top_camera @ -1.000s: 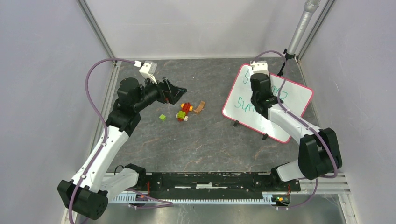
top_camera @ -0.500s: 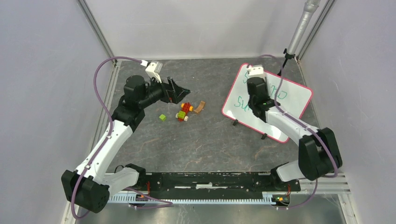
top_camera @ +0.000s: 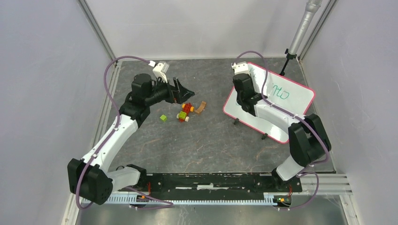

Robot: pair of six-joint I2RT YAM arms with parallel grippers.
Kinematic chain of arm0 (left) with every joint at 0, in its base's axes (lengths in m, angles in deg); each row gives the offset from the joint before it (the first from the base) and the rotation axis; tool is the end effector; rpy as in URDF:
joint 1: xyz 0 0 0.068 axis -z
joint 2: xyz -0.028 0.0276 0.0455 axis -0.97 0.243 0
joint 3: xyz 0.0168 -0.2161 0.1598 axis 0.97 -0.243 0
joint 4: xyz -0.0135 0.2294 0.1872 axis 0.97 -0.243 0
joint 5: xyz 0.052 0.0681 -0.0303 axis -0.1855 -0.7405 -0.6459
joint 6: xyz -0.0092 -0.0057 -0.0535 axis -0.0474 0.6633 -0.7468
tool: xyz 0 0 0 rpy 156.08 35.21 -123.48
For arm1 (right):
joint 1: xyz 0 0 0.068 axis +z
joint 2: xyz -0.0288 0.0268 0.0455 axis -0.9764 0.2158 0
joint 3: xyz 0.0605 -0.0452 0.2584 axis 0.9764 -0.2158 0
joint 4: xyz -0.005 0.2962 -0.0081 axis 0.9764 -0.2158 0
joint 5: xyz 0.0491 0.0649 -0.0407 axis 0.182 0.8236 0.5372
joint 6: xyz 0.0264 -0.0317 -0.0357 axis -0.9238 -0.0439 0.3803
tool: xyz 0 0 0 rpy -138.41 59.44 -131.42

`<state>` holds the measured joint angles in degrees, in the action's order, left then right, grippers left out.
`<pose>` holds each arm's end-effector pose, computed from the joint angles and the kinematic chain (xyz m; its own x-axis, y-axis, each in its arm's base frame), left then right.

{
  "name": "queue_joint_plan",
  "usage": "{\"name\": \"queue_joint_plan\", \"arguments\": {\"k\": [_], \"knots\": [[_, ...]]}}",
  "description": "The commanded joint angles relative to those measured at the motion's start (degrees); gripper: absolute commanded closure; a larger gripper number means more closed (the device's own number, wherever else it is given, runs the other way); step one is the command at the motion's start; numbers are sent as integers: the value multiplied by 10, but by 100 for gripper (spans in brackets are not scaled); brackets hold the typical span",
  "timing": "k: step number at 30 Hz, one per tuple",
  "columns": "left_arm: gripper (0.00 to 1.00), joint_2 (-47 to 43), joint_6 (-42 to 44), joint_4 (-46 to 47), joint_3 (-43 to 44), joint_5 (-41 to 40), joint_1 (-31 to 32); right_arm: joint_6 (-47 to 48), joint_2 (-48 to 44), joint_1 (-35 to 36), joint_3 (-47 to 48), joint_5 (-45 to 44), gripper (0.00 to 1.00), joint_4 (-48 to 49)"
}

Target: Erase the whiteboard

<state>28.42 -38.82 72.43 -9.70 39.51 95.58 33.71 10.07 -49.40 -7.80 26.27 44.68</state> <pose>0.2823 -0.1188 0.3355 -0.5086 -0.1817 -0.8416 0.5655 0.6666 -0.4857 0.3588 0.1670 0.2245 -0.4510 -0.2510 -0.8565 0.0738 0.9459 -0.3161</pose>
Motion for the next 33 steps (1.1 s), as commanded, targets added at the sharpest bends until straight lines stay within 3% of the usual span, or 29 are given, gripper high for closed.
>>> {"name": "queue_joint_plan", "arguments": {"k": [1, 8, 12, 17, 25, 33], "knots": [[0, 28, -33, 23, 13, 42, 2, -11, -61, -6, -43, -37, 73, 6], [5, 86, -86, 82, 0, 82, 6, -19, -162, -71, -150, -30, 73, 17], [3, 145, -117, 142, -16, 62, 37, -30, -215, -85, -188, -13, 72, 22], [6, 297, -166, 203, 60, 83, 87, -33, -227, -85, -202, 31, 72, 32], [13, 516, -137, 256, 212, 100, 122, -29, -263, -85, -214, 90, 72, 9], [21, 596, -132, 275, 255, 118, 149, -26, -298, -85, -241, 103, 72, 25]]}}
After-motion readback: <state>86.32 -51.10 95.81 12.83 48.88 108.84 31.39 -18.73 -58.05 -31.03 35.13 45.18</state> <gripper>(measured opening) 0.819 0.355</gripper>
